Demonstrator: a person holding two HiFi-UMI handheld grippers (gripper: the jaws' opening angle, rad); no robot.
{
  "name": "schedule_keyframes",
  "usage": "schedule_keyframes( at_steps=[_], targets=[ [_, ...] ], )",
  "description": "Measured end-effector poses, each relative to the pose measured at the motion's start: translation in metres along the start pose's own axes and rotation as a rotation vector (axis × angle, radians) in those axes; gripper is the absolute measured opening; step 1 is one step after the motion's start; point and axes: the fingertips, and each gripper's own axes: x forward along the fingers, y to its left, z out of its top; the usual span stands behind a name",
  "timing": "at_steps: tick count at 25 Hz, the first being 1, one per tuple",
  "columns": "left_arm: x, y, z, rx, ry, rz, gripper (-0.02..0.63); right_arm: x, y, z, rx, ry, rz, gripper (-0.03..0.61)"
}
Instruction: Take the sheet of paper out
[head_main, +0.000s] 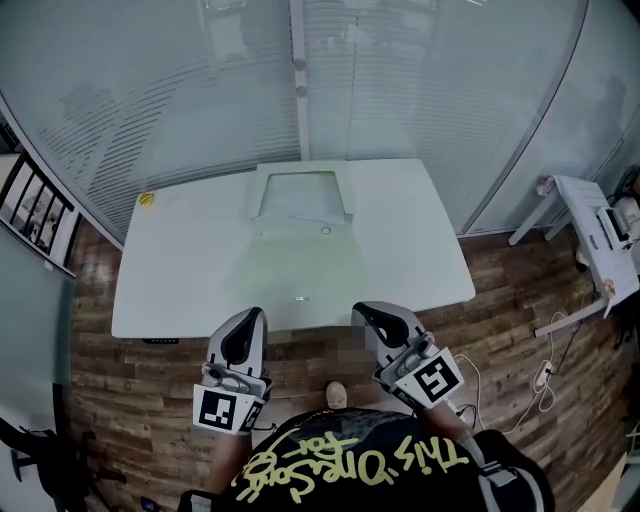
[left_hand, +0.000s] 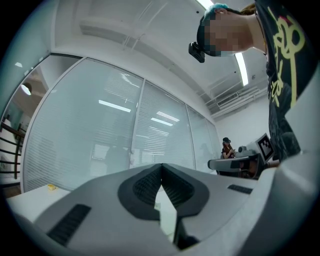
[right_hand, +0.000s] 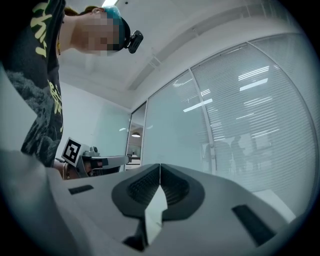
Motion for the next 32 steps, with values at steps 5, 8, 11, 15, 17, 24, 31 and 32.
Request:
schedule_keyframes(
  at_steps=[5,8,11,15,17,24,31,32],
  targets=[
    [0.023,-0.002,-0.002,-0.007,0.008,0.018,0.005,0.011,-0.024,-0.004,0.005,0.007,0.033,0.008],
    [0.033,-0.003,-0.003,-0.004,0.005,0.023,0.005,0.015,-0.034,-0.005,0.005,0.01,0.048,0.008],
    [0.041,-0.003,-0.002,-0.001,0.002,0.018,0.005,0.019,-0.041,-0.01,0.016,0.01,0.035,0.008],
    [0.041,0.003,-0.002,-0.014,0.003,0.026,0.005,0.025,-0.038,-0.013,0.032,0.019,0.039,0.008],
    [0.039,0.008,-0.002,-0.01,0.007,0.029,0.005,0.029,-0.037,-0.012,0.032,0.019,0.041,0.008],
    [0.034,0.022,0.001,-0.004,-0.002,0.05,0.005,0.033,-0.039,-0.013,0.052,0.002,0.021,0.008],
    [0.04,0.017,-0.003,0.01,0.02,0.063,0.005,0.026,-0.052,-0.014,0.056,0.01,0.012,0.008],
    [0.041,0.016,-0.003,0.013,0.021,0.066,0.005,0.025,-0.055,-0.013,0.057,0.009,0.011,0.009]
  ],
)
